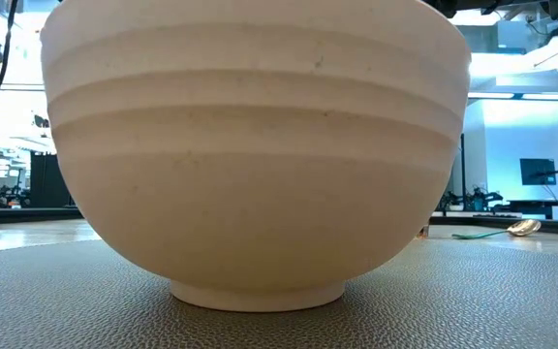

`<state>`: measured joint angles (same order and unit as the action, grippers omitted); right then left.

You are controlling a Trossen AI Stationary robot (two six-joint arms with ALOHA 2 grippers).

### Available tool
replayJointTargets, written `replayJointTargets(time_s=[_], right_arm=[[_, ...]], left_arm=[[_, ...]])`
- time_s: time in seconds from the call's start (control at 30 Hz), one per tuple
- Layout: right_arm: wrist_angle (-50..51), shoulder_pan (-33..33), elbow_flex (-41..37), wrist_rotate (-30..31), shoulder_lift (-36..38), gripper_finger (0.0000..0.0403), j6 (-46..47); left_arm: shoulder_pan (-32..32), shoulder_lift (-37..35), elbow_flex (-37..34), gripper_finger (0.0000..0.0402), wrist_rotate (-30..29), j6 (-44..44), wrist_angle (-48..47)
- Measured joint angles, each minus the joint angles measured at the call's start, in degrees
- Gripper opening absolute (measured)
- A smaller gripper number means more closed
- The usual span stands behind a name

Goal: Pick & Place Utensil
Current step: Put the orange fork into the orange bowl, then put the green spoon into the orange bowl

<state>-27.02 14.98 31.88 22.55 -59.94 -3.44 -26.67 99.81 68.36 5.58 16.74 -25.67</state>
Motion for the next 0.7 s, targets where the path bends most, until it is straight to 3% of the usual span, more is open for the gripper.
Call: replayJointTargets(time_s=[0.53,0.7], right_arm=[[0.0,0.0,0.0,0.0,0.0,0.0249,0.0],[0.0,0.0,0.0,0.0,0.0,0.0249,0.0]], left_arm=[[0.0,-0.3,0.0,0.0096,-2.1,-3.0,3.5],[0.0,-3.4,0.0,0.0104,-2.9,-3.0,3.6]])
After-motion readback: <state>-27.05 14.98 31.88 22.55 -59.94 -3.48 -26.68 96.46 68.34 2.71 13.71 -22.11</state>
